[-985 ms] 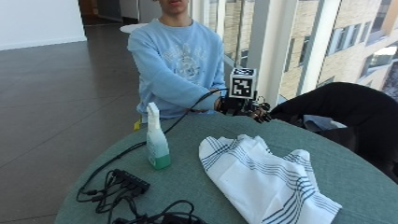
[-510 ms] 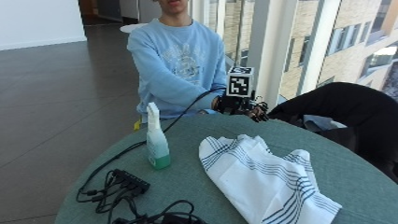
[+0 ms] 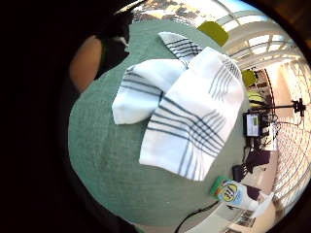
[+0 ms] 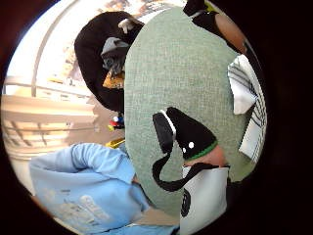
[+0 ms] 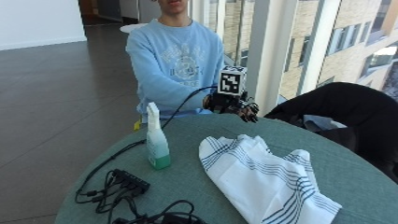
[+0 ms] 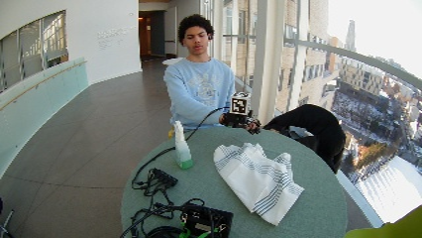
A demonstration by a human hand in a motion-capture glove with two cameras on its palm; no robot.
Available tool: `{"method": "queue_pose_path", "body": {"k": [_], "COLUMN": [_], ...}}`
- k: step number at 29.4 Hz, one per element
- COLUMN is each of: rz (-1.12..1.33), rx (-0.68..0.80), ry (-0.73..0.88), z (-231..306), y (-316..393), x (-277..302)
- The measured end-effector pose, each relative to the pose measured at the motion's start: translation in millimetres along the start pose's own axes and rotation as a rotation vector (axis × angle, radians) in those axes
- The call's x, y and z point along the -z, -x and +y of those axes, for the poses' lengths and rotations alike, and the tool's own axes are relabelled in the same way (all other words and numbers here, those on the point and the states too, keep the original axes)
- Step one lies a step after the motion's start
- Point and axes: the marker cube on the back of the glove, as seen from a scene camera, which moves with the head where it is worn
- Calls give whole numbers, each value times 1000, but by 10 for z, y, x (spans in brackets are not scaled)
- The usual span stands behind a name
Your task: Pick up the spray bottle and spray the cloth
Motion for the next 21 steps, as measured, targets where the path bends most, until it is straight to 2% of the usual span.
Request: {"method": "queue_pose_path", "body": {"k": [11,21], "rz": [10,-117], "rx": [-58,-175], "ry": [-51,-148], "z": [830,1797], "y": [-171,-417], "x": [139,248]}}
